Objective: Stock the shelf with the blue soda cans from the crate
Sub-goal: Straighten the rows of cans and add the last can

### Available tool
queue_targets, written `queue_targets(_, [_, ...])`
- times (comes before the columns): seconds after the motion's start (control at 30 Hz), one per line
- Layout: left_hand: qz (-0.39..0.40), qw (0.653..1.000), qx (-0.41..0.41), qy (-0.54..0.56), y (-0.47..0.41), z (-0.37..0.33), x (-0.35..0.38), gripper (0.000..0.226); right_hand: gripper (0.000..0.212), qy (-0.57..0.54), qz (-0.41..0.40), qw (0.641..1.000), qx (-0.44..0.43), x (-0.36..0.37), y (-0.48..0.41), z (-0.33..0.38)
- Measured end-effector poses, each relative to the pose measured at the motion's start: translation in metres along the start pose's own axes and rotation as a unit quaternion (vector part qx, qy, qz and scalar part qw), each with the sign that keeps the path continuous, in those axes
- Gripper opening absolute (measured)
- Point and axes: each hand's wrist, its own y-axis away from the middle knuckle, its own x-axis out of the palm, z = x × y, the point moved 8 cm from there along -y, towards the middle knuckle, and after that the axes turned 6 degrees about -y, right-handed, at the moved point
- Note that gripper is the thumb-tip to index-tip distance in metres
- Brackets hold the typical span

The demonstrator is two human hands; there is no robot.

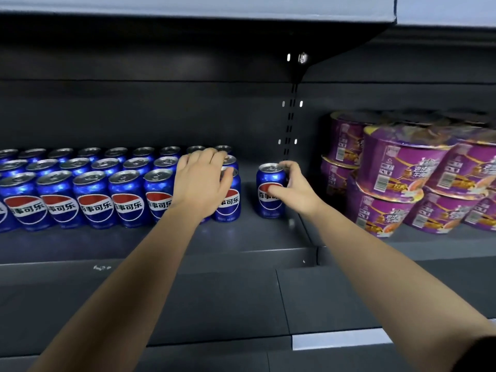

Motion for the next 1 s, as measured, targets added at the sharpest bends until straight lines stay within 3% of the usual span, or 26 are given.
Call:
queue_targets(0.23, [0.014, 1.000, -0.020, -0.015, 0.002, 0.003, 0.019, 0.041, 0.077, 0.039, 0.040, 0.998, 0.001, 0.008, -0.015, -0.012])
queue_targets(0.4, [0.005, 1.000, -0.024, -0.012, 0.004, 0.007, 0.026, 0.058, 0.083, 0.045, 0.051, 0.998, -0.005, 0.018, -0.030, -0.014])
queue_targets(0.73, [-0.004, 0.999, -0.034, -0.009, 0.007, 0.008, 0.034, 0.053, 0.085, 0.159, 0.043, 0.985, -0.046, 0.028, -0.057, -0.014])
queue_targets(1.0, [-0.017, 0.999, -0.040, -0.012, 0.008, 0.008, 0.035, 0.050, 0.076, 0.152, -0.015, 0.987, -0.058, 0.033, -0.074, -0.014])
